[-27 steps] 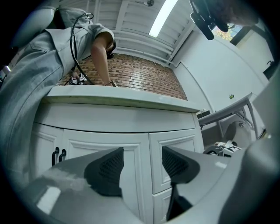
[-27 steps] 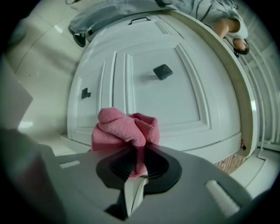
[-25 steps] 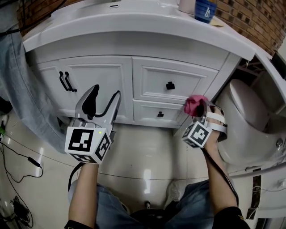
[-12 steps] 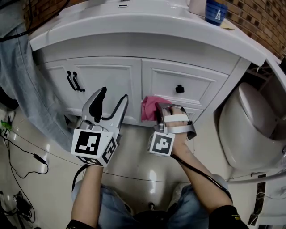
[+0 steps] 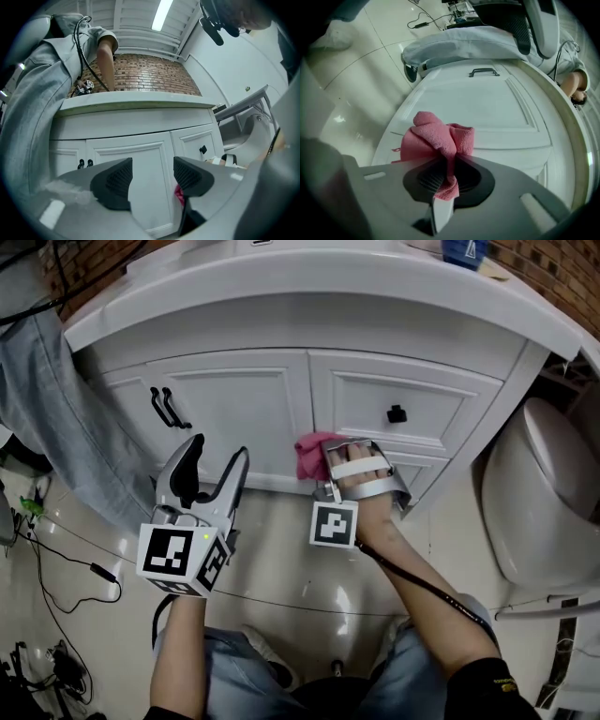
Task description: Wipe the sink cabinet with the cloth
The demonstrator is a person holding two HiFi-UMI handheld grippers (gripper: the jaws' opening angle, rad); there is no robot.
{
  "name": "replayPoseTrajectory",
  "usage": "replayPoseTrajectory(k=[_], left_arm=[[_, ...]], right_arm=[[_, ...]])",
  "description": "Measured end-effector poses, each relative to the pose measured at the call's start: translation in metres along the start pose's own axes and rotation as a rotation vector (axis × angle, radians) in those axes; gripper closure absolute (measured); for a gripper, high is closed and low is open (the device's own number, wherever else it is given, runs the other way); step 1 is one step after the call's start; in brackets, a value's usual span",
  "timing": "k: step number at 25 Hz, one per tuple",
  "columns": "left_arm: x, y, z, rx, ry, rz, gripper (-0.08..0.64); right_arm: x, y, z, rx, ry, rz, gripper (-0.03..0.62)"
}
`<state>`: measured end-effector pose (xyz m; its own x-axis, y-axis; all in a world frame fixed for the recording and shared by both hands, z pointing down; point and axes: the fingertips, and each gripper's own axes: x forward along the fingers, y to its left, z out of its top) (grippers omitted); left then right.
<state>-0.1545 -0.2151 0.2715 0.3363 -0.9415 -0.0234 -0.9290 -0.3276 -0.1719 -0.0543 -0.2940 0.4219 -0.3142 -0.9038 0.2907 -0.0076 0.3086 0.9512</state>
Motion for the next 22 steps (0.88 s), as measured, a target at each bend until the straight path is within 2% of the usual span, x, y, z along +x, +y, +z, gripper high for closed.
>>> replayPoseTrajectory(k=[7, 13, 15, 19, 22], left_arm=[[0.014, -0.026, 0.011, -0.014, -0.037, -0.055, 0.285], [0.027, -0.046, 0.019, -0.035, -0.058, -0.085, 0.285], [0.029, -0.049, 0.021, -0.043, -0.062, -0.087, 0.285], [0.034, -0.055, 0.022, -0.048, -0.07, -0.092, 0.285], [0.037, -0.056, 0.02, -0.05, -0.065, -0.09, 0.285]], right_arm=[[-0.038, 0.008, -0.115, -0.058, 0.227, 0.017, 0.549], [-0.095, 0.0, -0.245, 0.0, 0.508, 0.053, 0.549], [-0.106, 0.002, -0.276, 0.032, 0.565, 0.055, 0.549], [-0.108, 0.005, -0.284, 0.039, 0.601, 0.051, 0.549], [-0.096, 0.019, -0.257, 0.073, 0.527, 0.097, 0.549]])
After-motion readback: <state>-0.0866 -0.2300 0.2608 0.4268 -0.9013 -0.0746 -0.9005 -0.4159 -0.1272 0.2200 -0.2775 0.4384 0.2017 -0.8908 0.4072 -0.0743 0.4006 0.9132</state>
